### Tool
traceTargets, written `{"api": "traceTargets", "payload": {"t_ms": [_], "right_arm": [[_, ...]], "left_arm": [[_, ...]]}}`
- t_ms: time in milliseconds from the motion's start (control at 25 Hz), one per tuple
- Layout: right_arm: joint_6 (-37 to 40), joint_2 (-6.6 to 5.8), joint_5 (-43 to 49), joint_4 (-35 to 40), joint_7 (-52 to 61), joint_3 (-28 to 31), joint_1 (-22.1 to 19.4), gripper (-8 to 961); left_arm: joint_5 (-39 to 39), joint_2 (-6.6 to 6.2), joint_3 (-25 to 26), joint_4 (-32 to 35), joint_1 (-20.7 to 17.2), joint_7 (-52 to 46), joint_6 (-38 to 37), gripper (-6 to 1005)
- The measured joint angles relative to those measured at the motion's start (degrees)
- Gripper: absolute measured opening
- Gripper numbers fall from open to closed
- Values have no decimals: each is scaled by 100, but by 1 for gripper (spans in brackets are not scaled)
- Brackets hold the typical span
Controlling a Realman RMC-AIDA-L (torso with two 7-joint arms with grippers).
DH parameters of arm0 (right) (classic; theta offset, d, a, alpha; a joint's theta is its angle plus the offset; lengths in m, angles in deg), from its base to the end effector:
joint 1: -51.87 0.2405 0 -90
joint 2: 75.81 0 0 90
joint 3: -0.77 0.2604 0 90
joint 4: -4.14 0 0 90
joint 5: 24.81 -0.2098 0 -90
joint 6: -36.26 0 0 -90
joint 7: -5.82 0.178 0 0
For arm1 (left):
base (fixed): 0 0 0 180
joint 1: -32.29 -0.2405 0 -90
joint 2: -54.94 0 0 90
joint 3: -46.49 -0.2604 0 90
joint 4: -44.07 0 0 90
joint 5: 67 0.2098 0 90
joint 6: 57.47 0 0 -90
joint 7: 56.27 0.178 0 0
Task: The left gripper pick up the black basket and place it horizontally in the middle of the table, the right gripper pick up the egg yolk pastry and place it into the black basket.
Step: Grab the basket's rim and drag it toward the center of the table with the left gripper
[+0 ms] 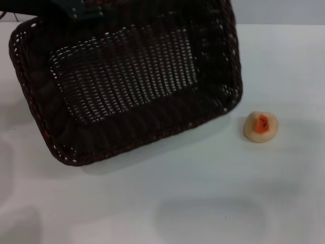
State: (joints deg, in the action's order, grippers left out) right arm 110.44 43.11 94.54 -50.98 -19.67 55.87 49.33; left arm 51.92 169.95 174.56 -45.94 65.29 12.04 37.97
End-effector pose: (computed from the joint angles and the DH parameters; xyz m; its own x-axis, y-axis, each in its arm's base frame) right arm 0.2972 0.2857 0.0534 0.6854 0.3197 -0.6542 -0.7274 0.3416 -0.5952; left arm -0.1271 0.3777 0.0914 0.9778 0.0632 0.1998 0.1462 -0.8886 -0.4347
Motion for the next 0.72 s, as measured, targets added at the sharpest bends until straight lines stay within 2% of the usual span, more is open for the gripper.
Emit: {"api": "traceTargets", "payload": {"t_ms": [440, 720], "right_arm": [[28, 0, 2, 18, 0, 0, -103, 785], [153, 0, 2, 34, 0, -50, -131, 785]], "left_arm": [[-290, -10, -24, 692, 445, 618, 688, 209], [-284, 89, -130, 1108, 704, 974, 712, 220]]}}
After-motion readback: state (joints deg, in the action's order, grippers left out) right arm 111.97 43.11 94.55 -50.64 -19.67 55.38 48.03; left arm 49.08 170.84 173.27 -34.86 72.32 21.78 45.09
